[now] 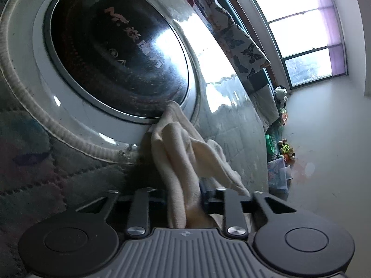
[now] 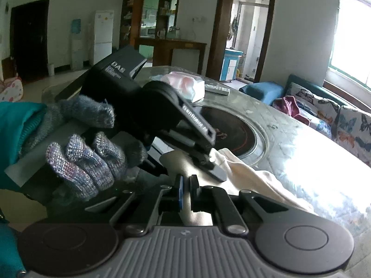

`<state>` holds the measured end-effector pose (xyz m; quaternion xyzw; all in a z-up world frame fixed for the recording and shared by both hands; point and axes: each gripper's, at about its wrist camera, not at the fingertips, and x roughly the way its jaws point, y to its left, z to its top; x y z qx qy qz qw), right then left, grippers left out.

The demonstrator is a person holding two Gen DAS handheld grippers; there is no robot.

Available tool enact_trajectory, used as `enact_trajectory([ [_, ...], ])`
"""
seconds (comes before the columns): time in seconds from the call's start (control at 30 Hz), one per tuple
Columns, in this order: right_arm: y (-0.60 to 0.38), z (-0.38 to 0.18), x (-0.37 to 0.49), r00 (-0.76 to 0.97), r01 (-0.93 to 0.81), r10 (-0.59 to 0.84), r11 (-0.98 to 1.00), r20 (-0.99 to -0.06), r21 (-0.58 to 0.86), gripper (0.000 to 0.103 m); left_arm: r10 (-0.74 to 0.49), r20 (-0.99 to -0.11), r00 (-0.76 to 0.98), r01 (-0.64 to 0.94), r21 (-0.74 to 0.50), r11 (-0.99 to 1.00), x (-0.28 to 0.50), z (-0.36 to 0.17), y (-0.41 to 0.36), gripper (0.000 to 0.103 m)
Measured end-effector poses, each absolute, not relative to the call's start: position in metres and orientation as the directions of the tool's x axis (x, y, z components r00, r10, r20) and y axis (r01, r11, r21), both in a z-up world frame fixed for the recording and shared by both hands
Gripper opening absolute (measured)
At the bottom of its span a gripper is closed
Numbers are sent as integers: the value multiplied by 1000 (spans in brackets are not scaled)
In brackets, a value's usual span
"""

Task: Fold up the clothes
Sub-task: 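Close the right gripper on the sweatshirt edge beside the left gripper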

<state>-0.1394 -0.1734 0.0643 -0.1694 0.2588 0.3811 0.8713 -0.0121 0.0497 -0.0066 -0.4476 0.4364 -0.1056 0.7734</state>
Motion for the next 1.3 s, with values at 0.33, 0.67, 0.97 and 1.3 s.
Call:
enact_trajectory([
  [0.33,-240,62,-127,666,-569,457,823,-589,-5,33,-536,-589,605,-185,-758,625,-14,-2,46,21],
  [0.67,-327,46,-102,741,-284,292,952,-604,112,45,-518,-602,608,-172,-736,655,-17,0,41,21],
  [0.97,-361,27,-80,751,-137,245,966,-614,217,45,-503,-615,608,-159,-714,682,-17,4,37,21],
  [1.3,-368,22,-77,738,-145,307,942,-601,303,20,-490,-628,605,-151,-694,704,-14,7,33,21],
])
